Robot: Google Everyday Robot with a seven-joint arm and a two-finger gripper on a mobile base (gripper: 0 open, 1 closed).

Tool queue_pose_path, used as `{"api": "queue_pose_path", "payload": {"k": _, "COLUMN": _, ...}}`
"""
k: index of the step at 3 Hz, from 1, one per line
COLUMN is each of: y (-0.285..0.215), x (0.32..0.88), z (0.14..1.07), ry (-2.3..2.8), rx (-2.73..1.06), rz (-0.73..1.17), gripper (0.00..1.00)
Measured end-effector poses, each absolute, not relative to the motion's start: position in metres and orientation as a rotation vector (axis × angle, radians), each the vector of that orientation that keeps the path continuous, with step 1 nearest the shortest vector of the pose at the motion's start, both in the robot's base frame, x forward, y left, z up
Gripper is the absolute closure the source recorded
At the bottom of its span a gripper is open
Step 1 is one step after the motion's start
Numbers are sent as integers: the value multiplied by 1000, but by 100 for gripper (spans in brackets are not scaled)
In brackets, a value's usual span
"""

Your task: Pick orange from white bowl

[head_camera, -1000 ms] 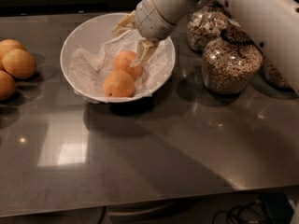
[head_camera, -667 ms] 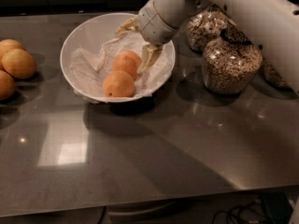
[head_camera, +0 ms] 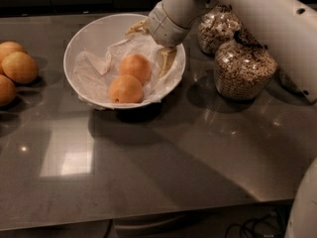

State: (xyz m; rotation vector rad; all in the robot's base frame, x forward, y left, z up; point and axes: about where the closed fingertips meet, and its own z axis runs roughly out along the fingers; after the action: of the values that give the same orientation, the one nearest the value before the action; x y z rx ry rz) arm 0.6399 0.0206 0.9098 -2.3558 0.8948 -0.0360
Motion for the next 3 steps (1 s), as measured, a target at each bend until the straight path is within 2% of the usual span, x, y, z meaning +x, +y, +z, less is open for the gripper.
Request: {"api": "queue_pose_path", "payload": {"k": 3, "y": 51, "x": 661, "z": 895, "ry": 775, "rx": -2420, "rz": -8, "gripper": 27}}
